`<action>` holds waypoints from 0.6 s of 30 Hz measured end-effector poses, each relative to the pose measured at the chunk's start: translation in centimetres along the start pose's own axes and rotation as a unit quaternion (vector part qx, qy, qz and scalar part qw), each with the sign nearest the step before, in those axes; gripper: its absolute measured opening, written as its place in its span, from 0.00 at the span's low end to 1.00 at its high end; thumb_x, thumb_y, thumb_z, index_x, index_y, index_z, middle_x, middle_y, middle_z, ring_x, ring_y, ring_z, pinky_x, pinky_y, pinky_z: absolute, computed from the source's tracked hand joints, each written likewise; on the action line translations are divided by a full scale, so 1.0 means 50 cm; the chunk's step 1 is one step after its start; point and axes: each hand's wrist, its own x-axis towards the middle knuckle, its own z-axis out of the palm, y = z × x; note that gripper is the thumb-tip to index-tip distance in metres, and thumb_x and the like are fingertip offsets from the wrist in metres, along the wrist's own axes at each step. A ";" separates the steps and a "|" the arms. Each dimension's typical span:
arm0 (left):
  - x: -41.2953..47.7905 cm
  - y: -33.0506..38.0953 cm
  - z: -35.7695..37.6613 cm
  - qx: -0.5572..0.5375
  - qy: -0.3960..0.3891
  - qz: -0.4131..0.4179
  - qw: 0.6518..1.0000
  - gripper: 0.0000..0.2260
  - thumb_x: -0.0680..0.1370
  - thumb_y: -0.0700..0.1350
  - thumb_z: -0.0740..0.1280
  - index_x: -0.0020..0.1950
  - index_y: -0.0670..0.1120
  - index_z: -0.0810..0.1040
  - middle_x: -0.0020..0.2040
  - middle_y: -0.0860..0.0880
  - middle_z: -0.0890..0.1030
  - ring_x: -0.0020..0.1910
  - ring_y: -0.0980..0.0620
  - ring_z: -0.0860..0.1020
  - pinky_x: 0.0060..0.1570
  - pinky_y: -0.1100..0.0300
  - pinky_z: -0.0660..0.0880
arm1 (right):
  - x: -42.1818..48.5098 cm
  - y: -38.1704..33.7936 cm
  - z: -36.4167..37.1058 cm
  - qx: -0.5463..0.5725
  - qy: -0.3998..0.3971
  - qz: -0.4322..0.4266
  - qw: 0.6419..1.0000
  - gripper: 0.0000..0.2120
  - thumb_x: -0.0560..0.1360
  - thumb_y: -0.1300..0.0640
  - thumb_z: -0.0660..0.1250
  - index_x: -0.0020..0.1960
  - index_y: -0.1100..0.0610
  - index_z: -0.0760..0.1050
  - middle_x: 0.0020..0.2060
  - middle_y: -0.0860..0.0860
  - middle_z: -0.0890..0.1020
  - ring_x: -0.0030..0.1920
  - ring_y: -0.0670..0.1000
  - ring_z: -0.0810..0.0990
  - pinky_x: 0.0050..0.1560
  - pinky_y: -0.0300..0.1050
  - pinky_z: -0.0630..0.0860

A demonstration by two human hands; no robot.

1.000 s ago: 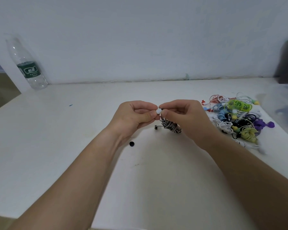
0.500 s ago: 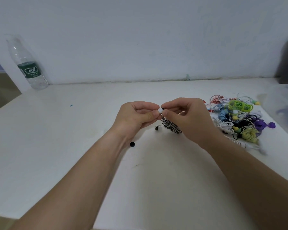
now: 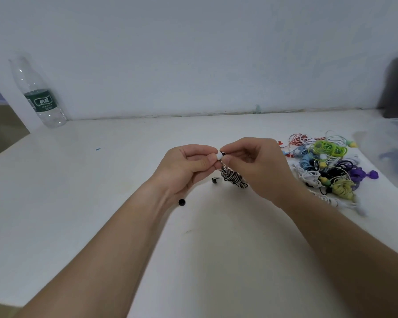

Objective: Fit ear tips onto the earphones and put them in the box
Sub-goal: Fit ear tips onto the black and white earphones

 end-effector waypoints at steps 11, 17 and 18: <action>0.006 0.000 -0.004 0.030 0.003 0.037 0.999 0.04 0.77 0.34 0.69 0.50 0.39 0.82 0.41 0.43 0.86 0.42 0.50 0.85 0.44 0.66 0.80 | -0.001 0.009 0.013 0.036 0.016 0.036 0.999 0.09 0.74 0.62 0.74 0.45 0.47 0.83 0.38 0.46 0.86 0.42 0.55 0.83 0.43 0.45 0.76; 0.007 0.001 -0.008 0.020 -0.017 0.004 1.000 0.04 0.77 0.36 0.69 0.49 0.40 0.83 0.43 0.45 0.86 0.42 0.53 0.84 0.44 0.66 0.80 | 0.001 0.004 0.008 0.024 0.002 0.023 0.999 0.11 0.73 0.64 0.74 0.44 0.47 0.83 0.36 0.46 0.86 0.40 0.53 0.83 0.40 0.41 0.76; 0.007 0.002 -0.008 0.023 -0.019 0.000 1.000 0.04 0.77 0.37 0.69 0.49 0.40 0.83 0.42 0.45 0.86 0.42 0.54 0.84 0.43 0.67 0.80 | 0.002 0.003 0.007 0.018 0.000 0.017 1.000 0.12 0.73 0.65 0.74 0.44 0.47 0.83 0.36 0.46 0.86 0.40 0.53 0.83 0.41 0.41 0.76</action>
